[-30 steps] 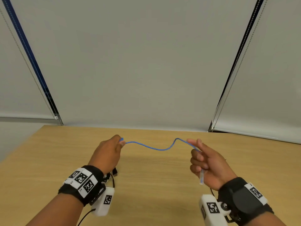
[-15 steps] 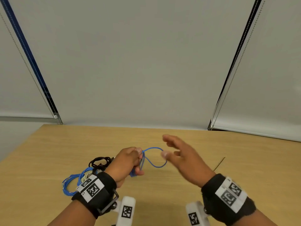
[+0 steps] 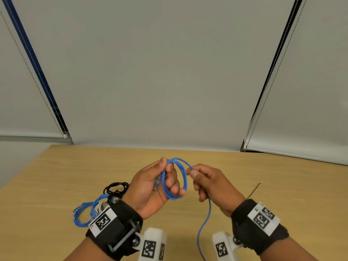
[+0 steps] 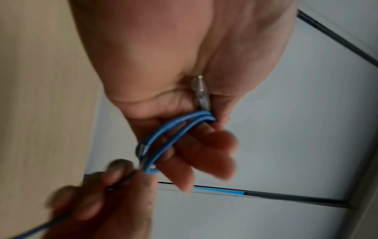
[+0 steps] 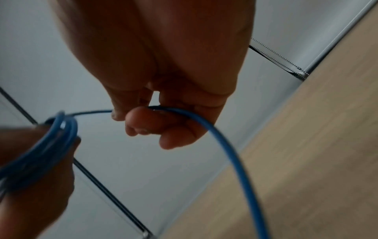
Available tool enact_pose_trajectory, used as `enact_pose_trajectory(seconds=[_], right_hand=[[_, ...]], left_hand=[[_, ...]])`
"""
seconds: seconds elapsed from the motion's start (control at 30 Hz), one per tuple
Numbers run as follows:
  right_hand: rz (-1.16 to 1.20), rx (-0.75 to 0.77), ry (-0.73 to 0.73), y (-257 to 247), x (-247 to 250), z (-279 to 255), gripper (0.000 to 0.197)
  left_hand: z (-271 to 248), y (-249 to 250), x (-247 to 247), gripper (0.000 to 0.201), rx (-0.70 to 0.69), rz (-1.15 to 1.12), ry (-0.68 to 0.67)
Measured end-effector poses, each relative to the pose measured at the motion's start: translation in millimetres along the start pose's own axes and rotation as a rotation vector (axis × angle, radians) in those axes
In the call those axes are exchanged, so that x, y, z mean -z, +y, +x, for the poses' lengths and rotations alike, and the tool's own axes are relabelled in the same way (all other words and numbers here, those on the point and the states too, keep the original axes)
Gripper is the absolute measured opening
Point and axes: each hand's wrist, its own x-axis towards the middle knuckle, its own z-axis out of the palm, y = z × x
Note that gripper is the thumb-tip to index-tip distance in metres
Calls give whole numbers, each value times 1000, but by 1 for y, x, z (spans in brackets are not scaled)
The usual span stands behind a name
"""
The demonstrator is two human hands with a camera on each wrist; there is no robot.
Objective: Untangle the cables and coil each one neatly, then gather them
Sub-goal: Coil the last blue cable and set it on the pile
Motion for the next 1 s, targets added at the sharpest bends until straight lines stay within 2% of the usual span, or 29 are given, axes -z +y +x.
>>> enact_pose_trajectory(seconds=[0.1,0.3,0.37,0.4,0.47,0.53,0.6,0.67,0.77,0.9,1.0], right_hand=[[11,-63,-145,10,-22,-14,23],[-57,-253,-233,15,-45,-25,29],[-106,-295,-288,16,-47,-30,24],[-159,-276,-303,15,-47,-32,21],[-326,-154,-295,9,-42,-31,16],[-473,-16,-260,-2,-36,-27,18],[-573,84,-188,-14,-28,-22,23],[-671,162,-107,-22,-18,-17,24],[-680,202,-31,-25,-11,-13,20],[-489,236,42,-19,-16,-14,15],[-369,173,28,-15,-19,-15,17]], left_hand=[[7,3,1,36,-146,-29,84],[14,0,9,29,-378,137,276],[15,2,12,25,-448,334,365],[15,1,14,25,-466,503,415],[13,-6,18,26,-443,913,463],[8,-20,23,23,-378,1217,403],[4,-31,29,29,-287,1335,323],[0,-36,28,34,-143,1242,274],[-1,-37,19,42,16,844,233],[-1,-31,13,45,85,512,156],[-1,-29,16,39,98,468,71]])
